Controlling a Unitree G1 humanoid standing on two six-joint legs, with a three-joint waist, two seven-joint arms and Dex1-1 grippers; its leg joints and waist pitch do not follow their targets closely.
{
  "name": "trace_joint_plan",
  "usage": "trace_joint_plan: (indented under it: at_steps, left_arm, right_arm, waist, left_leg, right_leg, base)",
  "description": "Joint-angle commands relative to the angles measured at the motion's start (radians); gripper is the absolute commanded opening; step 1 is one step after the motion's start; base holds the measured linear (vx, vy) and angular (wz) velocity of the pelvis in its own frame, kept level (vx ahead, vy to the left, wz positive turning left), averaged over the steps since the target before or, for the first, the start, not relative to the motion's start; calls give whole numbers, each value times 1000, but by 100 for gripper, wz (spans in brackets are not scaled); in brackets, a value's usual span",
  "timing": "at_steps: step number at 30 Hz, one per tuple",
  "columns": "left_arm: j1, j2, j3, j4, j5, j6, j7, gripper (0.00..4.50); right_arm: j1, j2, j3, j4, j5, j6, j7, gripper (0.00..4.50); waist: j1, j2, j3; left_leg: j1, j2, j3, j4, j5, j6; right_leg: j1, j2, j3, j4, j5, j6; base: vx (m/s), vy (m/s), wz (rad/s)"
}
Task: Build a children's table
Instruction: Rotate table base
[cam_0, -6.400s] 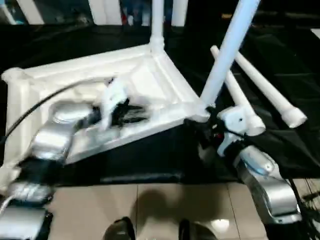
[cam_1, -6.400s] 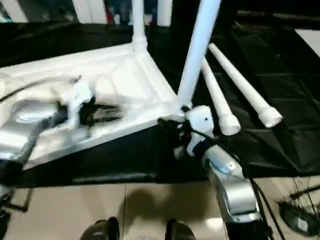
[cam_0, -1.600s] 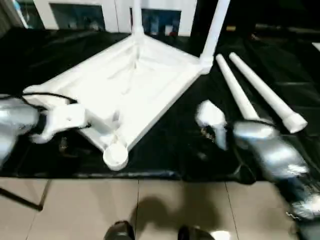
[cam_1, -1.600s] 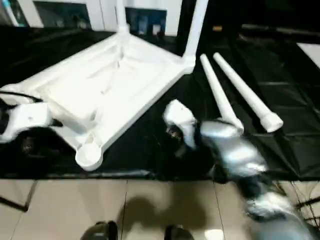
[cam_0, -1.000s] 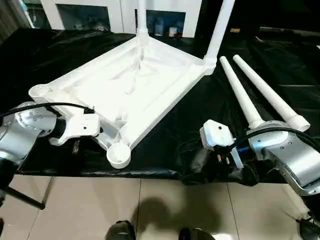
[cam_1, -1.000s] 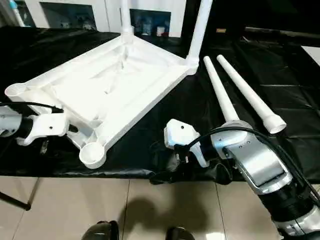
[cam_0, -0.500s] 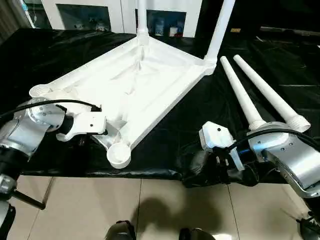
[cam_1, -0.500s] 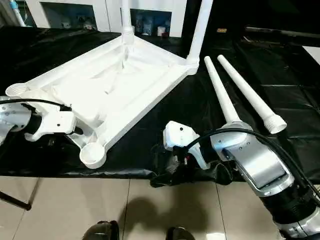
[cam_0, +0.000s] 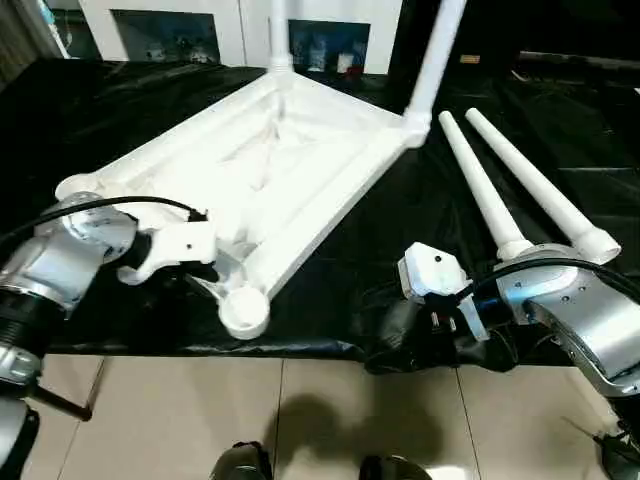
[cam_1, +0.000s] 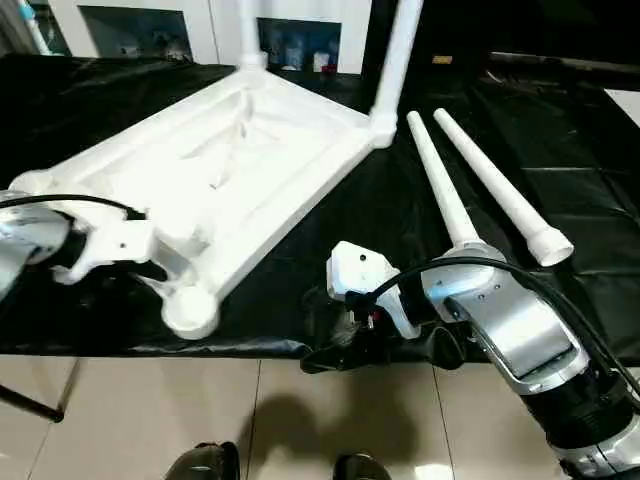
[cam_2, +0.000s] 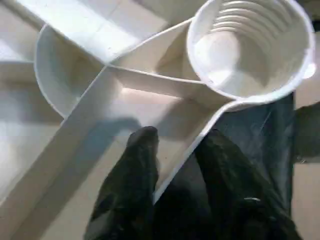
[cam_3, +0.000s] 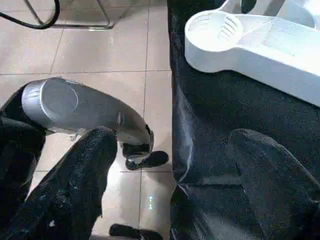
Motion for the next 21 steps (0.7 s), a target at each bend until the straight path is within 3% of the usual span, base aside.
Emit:
trace_joint_plan:
  at_steps: [1,3,5,8,9,11,12,15,17,21]
  left_arm:
    - [18,-14,17,-41,-28,58,-8,136]
    - [31,-36,18,-68,-29,114,18,122]
    - [35,-54,21,-75,-24,144,53,112]
    - [37,-85,33,-79,-17,189,112,100]
    - [35,-131,61,-75,-9,242,199,94]
    - [35,-147,69,-72,2,258,239,84]
    - [38,-168,73,-77,13,299,292,82]
    - [42,-193,85,-90,22,359,344,74]
    - [43,-208,95,-97,23,380,373,71]
    - [37,-238,109,-103,17,396,421,51]
  right_arm:
    - [6,-12,8,-9,-9,4,-4,392]
    - [5,-11,8,-6,-11,3,-8,392]
    - [5,-11,8,-5,-12,2,-10,392]
    - [6,-12,9,-4,-11,2,-14,392]
    - [7,-11,10,-2,-15,1,-18,392]
    - [8,-11,12,-1,-18,0,-20,392]
    - [10,-13,14,1,-23,-1,-23,392]
    - [12,-13,15,0,-26,0,-30,392]
    - [13,-13,15,-1,-27,1,-33,392]
    - [17,-18,19,0,-32,0,-39,392]
  waist:
    - [2,22,-89]
    - [2,26,-89]
    - [0,22,-88]
    - [1,21,-87]
    - [-2,25,-86]
    - [-2,20,-85]
    - [-3,26,-85]
    - [-14,18,-81]
    - [-25,19,-80]
    - [-36,21,-82]
  left_leg:
    - [40,38,-22,-73,-302,-31]
    - [39,38,-21,-71,-287,-27]
    - [38,36,-20,-70,-288,-20]
    - [37,36,-21,-70,-296,-15]
    - [34,35,-22,-71,-302,-18]
    - [36,34,-23,-69,-310,-15]
    - [30,32,-26,-70,-301,-14]
    - [20,26,-33,-75,-314,-17]
    - [17,24,-37,-76,-315,-18]
    - [22,22,-42,-74,-325,-9]
  right_leg:
    - [43,-55,40,-60,-171,-255]
    - [44,-55,40,-58,-153,-261]
    - [44,-53,40,-60,-155,-262]
    - [45,-55,40,-66,-201,-251]
    - [47,-55,40,-66,-214,-246]
    - [46,-55,40,-71,-244,-238]
    - [51,-56,38,-70,-258,-229]
    - [59,-55,33,-76,-328,-191]
    - [60,-53,31,-80,-350,-176]
    - [58,-50,28,-85,-331,-184]
  base:
    - [0,0,0]
    - [0,0,0]
    - [0,0,0]
    - [0,0,0]
    - [0,0,0]
    - [0,0,0]
    - [0,0,0]
    - [0,0,0]
    - [-3,3,-9]
    - [-1,1,-4]
